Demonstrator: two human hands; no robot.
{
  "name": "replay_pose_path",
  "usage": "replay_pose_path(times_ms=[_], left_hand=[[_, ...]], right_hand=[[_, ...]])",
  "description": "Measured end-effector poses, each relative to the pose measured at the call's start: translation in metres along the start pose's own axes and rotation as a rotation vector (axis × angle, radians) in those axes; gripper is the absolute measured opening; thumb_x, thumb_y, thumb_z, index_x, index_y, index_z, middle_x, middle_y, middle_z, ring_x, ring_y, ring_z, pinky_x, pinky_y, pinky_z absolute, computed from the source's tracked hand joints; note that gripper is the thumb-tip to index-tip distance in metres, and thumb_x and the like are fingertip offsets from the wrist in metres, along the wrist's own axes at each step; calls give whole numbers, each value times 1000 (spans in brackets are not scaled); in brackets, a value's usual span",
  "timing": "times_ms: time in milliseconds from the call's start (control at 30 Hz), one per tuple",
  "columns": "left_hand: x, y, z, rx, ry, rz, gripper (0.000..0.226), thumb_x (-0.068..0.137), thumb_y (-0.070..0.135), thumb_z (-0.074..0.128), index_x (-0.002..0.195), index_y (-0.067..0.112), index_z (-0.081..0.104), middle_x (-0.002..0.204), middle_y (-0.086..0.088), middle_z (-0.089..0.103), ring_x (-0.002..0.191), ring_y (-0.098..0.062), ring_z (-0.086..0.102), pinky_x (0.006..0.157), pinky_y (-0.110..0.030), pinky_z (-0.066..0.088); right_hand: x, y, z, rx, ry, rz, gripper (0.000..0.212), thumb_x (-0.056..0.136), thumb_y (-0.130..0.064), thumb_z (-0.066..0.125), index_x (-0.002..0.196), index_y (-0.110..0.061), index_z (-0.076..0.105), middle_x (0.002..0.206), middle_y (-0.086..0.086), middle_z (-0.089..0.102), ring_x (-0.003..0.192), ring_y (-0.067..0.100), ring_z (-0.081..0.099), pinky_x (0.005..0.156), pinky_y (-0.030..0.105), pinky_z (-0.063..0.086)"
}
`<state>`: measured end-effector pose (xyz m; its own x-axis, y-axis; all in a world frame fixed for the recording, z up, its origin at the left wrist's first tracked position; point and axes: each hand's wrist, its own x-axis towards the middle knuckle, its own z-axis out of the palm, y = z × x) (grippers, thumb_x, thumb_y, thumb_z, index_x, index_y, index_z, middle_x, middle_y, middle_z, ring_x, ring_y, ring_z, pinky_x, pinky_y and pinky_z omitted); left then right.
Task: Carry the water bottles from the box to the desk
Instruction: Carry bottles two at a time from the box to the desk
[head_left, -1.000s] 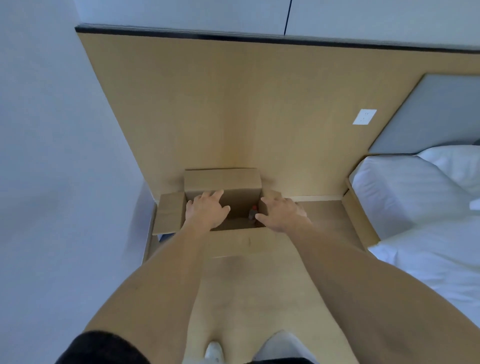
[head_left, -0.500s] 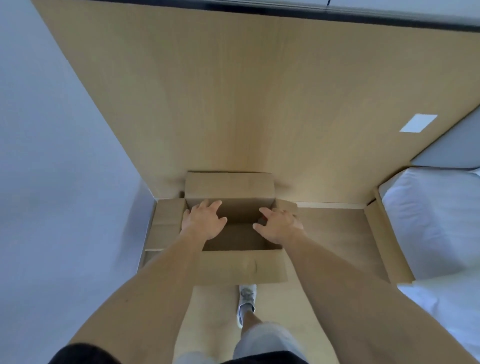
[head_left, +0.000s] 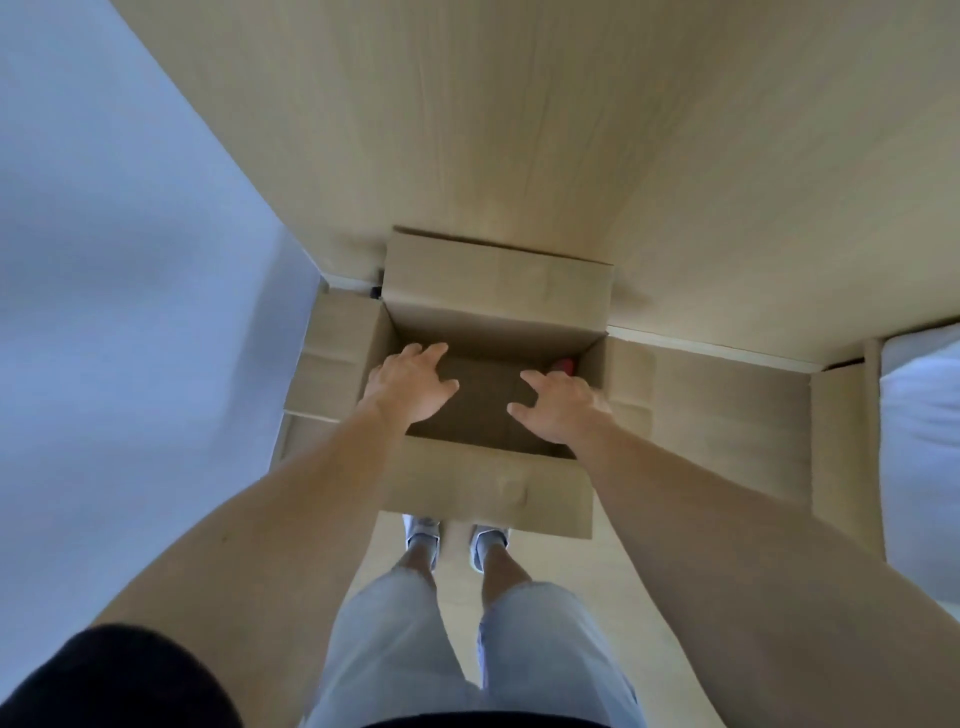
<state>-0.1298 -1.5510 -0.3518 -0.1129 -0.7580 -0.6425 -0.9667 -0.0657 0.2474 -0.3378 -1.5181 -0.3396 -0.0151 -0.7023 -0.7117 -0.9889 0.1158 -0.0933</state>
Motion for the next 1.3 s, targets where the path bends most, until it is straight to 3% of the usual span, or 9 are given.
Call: replay_pose_path(times_ms=[767, 1000, 1167, 1300], left_hand=[[200, -92, 153, 53, -300, -329, 89, 90, 54, 68, 159, 21, 22, 150, -18, 41, 133, -39, 48, 108, -49, 46], [229, -103, 199, 180, -406, -438, 69, 90, 42, 68, 147, 15, 39, 145, -18, 44, 130, -35, 50, 102, -45, 50], [243, -107, 214, 304, -386, -462, 57, 99, 26, 48, 151, 8, 33, 152, -25, 33, 135, -42, 42, 106, -48, 46], [249, -109, 222, 417, -353, -447, 46, 104, 17, 39, 150, 11, 40, 149, -22, 37, 131, -40, 44, 103, -43, 48]], right_hand=[[220, 44, 131, 71, -34, 128, 69, 97, -60, 44, 157, -37, 17, 160, 7, 28, 141, 33, 34, 110, 49, 37], [276, 61, 152, 49, -45, 157, 68, 98, -57, 44, 157, -37, 15, 163, 8, 16, 144, 36, 28, 112, 50, 37], [303, 70, 158, 48, -25, 178, 65, 99, -52, 45, 156, -38, 16, 163, 5, 13, 144, 37, 25, 111, 50, 37], [315, 74, 160, 33, -39, 198, 63, 101, -48, 45, 156, -36, 17, 162, 4, 13, 146, 36, 20, 110, 51, 36]])
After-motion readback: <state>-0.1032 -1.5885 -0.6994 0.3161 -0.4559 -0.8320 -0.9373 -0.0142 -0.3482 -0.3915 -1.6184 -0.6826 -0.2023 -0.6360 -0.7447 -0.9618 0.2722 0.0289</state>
